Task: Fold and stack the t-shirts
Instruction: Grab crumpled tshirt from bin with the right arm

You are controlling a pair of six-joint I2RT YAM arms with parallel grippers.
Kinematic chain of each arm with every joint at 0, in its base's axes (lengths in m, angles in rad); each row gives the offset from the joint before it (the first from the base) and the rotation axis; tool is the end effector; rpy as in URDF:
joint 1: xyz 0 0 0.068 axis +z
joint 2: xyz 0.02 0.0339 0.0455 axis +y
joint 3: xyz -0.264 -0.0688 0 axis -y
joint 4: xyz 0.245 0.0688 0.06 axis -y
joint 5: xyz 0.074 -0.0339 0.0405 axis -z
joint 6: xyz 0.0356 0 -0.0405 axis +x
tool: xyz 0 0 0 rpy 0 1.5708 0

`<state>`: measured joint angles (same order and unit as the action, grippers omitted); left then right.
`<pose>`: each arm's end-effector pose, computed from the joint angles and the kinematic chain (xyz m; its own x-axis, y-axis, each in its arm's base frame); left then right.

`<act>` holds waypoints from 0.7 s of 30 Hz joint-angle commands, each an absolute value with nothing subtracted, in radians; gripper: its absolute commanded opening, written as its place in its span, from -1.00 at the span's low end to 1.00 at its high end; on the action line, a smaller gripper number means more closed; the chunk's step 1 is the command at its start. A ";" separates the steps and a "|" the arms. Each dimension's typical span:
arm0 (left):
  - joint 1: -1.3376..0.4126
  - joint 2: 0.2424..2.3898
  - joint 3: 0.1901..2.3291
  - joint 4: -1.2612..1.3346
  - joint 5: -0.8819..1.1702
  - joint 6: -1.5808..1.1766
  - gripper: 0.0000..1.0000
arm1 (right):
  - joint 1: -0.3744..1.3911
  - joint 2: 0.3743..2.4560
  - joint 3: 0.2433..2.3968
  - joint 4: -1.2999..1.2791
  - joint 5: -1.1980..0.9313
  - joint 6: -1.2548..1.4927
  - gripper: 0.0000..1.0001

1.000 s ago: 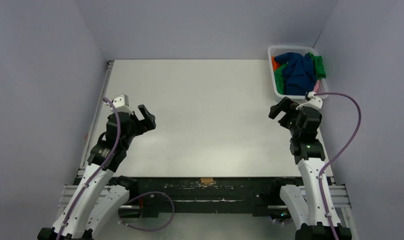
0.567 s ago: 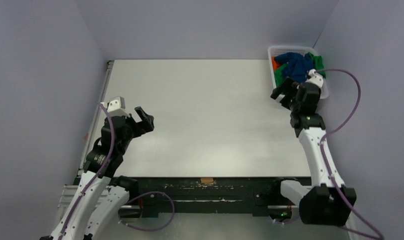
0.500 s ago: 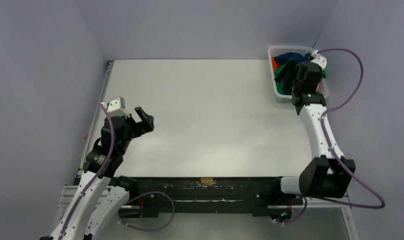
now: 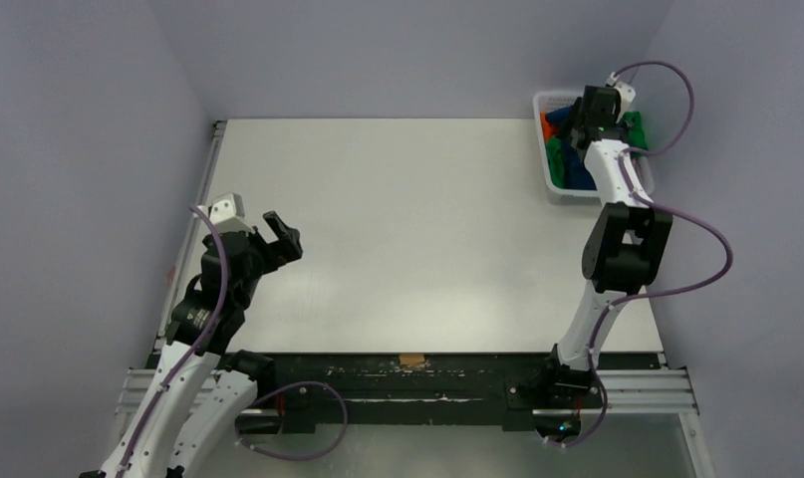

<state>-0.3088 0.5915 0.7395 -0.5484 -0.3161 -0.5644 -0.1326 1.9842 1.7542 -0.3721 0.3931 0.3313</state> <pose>0.1307 -0.0301 0.3141 -0.3224 -0.4308 -0.8429 -0.1850 0.9019 -0.3902 0.4605 -0.0752 0.2973 -0.3894 0.3551 -0.8499 0.5940 0.8020 0.0629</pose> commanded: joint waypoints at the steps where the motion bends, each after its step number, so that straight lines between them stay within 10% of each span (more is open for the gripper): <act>1: -0.312 0.592 0.742 -0.567 -0.362 -0.579 1.00 | -0.138 2.039 1.857 -0.387 0.468 0.316 -0.22; 4: -0.313 0.579 0.744 -0.586 -0.374 -0.583 1.00 | -0.138 2.013 1.904 -0.395 0.483 0.333 -0.99; 11: -0.312 0.533 0.730 -0.593 -0.374 -0.585 1.00 | -0.138 1.714 1.836 -0.317 0.446 0.320 -1.00; 21: -0.312 0.526 0.728 -0.574 -0.334 -0.583 1.00 | -0.086 1.480 1.993 -0.340 -0.289 0.425 -1.00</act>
<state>-0.3092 0.5278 0.7364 -0.6006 -0.3588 -0.5674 -0.1287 1.5051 1.8954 -0.3695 0.0845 0.3553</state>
